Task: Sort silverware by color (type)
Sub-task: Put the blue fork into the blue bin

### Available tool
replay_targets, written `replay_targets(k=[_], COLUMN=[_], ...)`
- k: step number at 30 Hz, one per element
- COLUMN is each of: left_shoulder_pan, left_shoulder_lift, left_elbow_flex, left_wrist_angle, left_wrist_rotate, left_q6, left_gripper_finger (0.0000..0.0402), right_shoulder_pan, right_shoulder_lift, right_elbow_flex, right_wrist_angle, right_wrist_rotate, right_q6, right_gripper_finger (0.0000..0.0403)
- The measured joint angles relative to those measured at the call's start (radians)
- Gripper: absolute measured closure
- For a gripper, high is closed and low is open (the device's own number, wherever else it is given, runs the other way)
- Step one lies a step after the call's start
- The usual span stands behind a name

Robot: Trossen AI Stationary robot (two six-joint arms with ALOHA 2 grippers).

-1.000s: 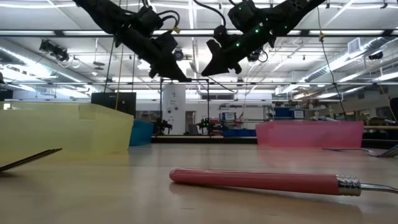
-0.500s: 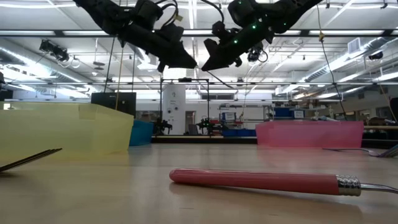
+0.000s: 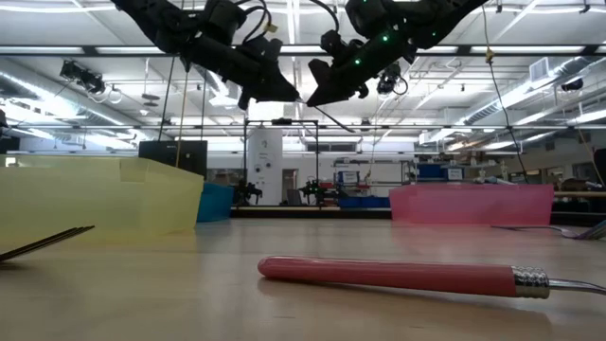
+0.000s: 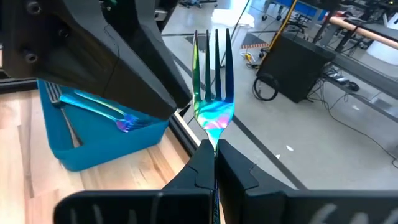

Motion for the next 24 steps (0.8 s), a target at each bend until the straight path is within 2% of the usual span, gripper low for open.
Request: replay_targets(k=[4,24], left_shoulder_pan=[0.0,0.015], left_shoulder_lift=[0.0,0.0], left_elbow_flex=[0.0,0.0], left_wrist_angle=[0.003,-0.009], left_wrist_rotate=[-0.043,-0.028], left_q6=[0.0,0.0], left_gripper_finger=[0.0319,0.0319], right_shoulder_pan=[0.009,0.008], right_shoulder_lift=[0.0,0.001], right_elbow_flex=[0.0,0.0], right_wrist_angle=[0.0,-0.014], right_wrist_rotate=[-0.011,0.024], right_q6=[0.0,-0.003], right_gripper_finger=[0.0394,0.0394])
